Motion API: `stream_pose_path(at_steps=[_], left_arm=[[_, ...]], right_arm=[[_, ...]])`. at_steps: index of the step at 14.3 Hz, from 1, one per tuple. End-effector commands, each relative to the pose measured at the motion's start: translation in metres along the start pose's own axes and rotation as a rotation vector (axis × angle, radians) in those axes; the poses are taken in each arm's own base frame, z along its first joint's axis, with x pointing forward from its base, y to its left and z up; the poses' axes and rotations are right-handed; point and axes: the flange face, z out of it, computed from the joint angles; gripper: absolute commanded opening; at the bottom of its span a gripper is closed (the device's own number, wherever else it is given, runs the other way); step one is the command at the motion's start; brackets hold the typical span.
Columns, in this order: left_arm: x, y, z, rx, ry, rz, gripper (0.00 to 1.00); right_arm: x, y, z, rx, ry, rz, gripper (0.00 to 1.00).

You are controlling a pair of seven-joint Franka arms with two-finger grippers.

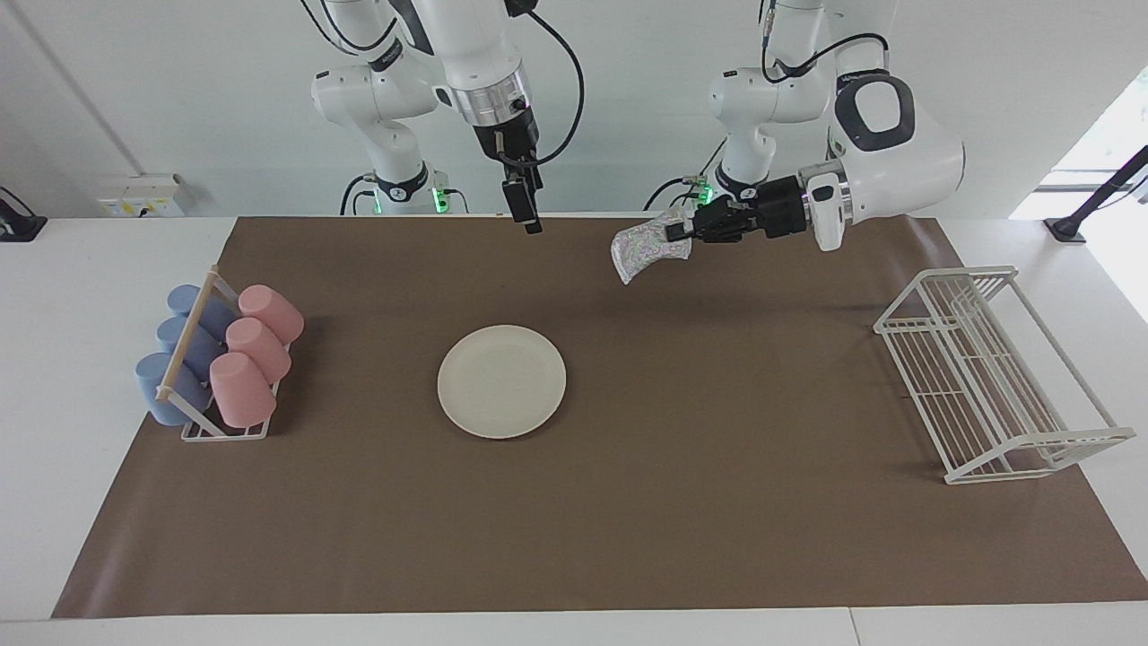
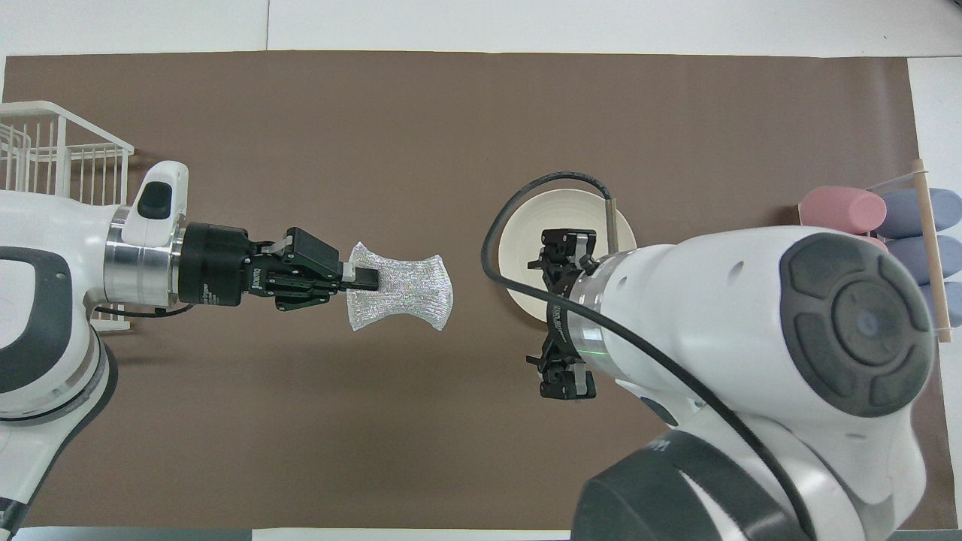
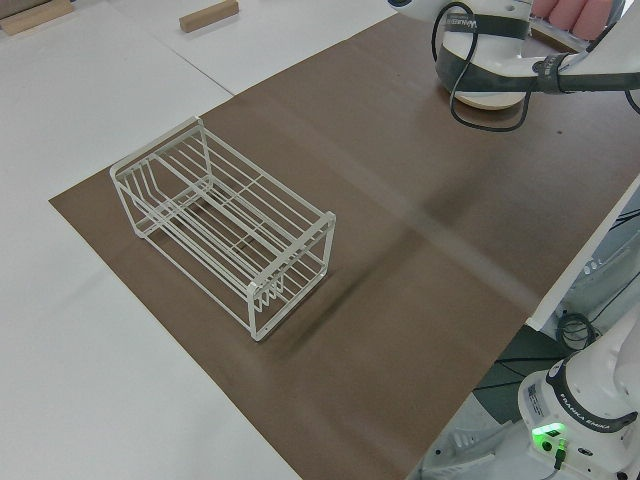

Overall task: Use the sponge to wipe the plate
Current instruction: 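Carry the scrubber toward the plate while the right gripper approaches it, then pass the scrubber from the left gripper into the right gripper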

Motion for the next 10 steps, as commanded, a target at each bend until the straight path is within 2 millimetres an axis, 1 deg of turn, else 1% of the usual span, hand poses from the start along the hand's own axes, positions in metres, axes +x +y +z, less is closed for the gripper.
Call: stream_pose_path(at_steps=[1, 2, 3, 4, 5, 6, 8, 10], left_arm=[[-0.017, -0.020, 0.007, -0.055, 0.004, 0.055, 0.00], [-0.019, -0.025, 0.010, -0.064, -0.012, 0.074, 0.00], [-0.019, -0.025, 0.011, -0.078, -0.022, 0.085, 0.00], [-0.018, -0.025, 0.011, -0.099, -0.022, 0.086, 0.00], [-0.017, -0.025, 0.011, -0.108, -0.020, 0.090, 0.00], [-0.018, -0.025, 0.011, -0.109, -0.025, 0.098, 0.00], [-0.018, -0.027, 0.008, -0.118, -0.038, 0.100, 0.00], [-0.020, -0.026, 0.008, -0.121, -0.051, 0.103, 0.00]], right_arm=[[-0.022, 0.018, 0.013, 0.026, -0.045, 0.023, 1.00], [-0.030, 0.021, 0.020, 0.022, -0.052, 0.017, 1.00], [-0.040, 0.026, 0.027, 0.018, -0.060, 0.012, 1.00], [-0.045, 0.030, 0.031, 0.018, -0.063, 0.014, 1.00], [-0.046, 0.035, 0.041, 0.009, -0.057, 0.009, 1.00], [-0.050, 0.041, 0.046, 0.008, -0.058, -0.003, 1.00], [-0.053, 0.044, 0.053, 0.007, -0.060, -0.008, 1.00], [-0.061, 0.051, 0.059, 0.017, -0.072, -0.025, 1.00]])
